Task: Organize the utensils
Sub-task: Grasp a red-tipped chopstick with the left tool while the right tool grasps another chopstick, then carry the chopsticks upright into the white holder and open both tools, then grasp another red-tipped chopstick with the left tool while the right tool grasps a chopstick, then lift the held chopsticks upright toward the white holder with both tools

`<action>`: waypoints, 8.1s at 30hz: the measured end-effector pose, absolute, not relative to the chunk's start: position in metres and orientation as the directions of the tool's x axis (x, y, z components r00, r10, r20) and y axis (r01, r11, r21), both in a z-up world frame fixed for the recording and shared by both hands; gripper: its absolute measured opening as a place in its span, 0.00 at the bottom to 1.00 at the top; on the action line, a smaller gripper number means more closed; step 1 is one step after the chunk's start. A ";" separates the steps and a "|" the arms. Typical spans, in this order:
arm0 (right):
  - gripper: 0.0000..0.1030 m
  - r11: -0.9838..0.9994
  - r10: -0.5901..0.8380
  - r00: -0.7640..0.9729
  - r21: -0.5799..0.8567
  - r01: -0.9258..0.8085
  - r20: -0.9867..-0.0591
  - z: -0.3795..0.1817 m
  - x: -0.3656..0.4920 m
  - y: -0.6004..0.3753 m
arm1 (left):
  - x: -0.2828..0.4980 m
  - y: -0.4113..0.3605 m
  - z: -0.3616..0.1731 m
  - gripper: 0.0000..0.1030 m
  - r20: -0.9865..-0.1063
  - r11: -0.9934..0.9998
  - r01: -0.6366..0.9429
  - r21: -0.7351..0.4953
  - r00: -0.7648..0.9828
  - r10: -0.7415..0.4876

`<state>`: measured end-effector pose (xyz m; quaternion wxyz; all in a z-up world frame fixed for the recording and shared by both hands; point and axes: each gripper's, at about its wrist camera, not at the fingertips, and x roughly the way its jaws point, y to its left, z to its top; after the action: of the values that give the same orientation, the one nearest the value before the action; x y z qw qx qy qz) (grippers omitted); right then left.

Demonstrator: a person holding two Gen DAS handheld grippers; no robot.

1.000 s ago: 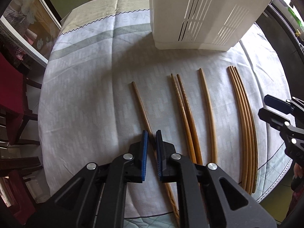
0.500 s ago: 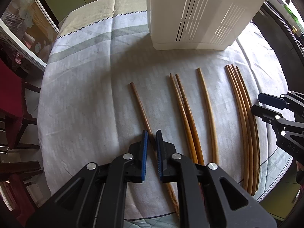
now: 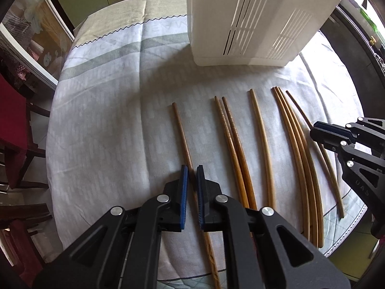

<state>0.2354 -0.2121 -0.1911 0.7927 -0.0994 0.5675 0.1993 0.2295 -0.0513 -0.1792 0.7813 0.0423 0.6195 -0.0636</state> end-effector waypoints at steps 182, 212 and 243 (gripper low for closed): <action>0.15 0.903 0.264 0.340 0.108 -0.416 -0.903 -0.184 0.212 -0.219 | 0.203 -0.044 -0.154 0.06 -0.902 0.990 0.077 -0.117 0.408 -0.138; 0.07 0.876 0.471 0.575 0.275 -0.397 -0.669 -0.080 0.157 -0.289 | 0.180 -0.040 -0.099 0.06 -0.840 0.986 0.129 -0.107 0.518 -0.159; 0.07 0.905 0.426 0.754 0.219 -0.366 -0.500 -0.067 0.126 -0.312 | 0.156 -0.042 -0.055 0.06 -0.769 0.980 0.178 -0.093 0.612 -0.184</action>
<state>0.1264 -0.3119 -0.0666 0.9350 0.0537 0.2796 0.2116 0.1556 -0.0425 -0.0546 0.8979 -0.0034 0.4285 -0.1008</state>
